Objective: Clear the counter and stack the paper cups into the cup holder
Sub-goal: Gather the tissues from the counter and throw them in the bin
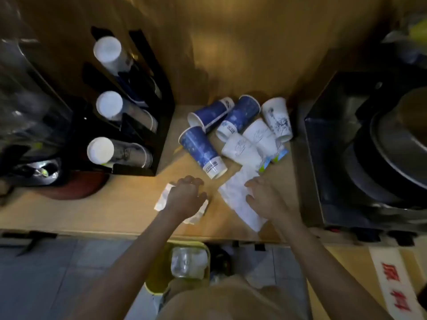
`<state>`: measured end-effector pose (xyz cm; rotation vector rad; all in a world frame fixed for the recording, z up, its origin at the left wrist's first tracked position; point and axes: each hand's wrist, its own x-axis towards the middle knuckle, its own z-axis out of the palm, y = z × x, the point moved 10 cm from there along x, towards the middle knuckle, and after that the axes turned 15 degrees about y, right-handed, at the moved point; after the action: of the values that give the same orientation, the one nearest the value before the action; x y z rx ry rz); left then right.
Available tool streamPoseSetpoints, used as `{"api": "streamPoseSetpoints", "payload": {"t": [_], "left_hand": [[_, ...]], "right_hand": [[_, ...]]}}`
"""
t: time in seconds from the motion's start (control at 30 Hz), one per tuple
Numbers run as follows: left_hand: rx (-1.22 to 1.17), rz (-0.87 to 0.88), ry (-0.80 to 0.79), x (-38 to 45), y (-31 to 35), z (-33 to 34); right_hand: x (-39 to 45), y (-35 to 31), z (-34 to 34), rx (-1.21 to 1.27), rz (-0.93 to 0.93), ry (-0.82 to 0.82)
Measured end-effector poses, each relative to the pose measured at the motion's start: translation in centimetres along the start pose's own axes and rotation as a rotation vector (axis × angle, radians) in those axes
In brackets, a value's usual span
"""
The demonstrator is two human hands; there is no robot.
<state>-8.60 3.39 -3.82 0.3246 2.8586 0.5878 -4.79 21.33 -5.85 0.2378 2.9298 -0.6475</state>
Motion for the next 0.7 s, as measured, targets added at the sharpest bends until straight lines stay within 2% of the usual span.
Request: {"api": "streamPoseSetpoints", "payload": {"t": [0.07, 0.17, 0.3, 0.37, 0.47, 0.6, 0.7], "left_hand": [[-0.012, -0.048, 0.127, -0.6, -0.8, 0.4], [0.091, -0.036, 0.315, -1.4, -2.5, 1.2], [0.178, -0.152, 0.141, -2.3, -6.2, 4.7], [0.172, -0.171, 0.118, -3.0, -6.9, 5.5], [0.136, -0.168, 0.163, -4.0, -7.0, 5.1], [0.106, -0.108, 0.267, -5.8, -6.9, 3.5], [0.067, -0.108, 0.301, -8.1, -8.4, 2.8]], "right_hand": [[-0.7, 0.9, 1.3, -0.075, 0.030, 0.033], [-1.9, 1.9, 2.8, -0.157, 0.020, 0.097], [-2.1, 2.7, 3.5, -0.300, -0.087, 0.145], [-2.4, 2.5, 3.8, -0.325, -0.140, 0.130], [-2.2, 2.3, 4.0, -0.279, -0.110, 0.086], [-3.8, 0.7, 3.6, -0.123, -0.081, 0.272], [-5.9, -1.2, 5.4, 0.022, -0.102, 0.271]]}}
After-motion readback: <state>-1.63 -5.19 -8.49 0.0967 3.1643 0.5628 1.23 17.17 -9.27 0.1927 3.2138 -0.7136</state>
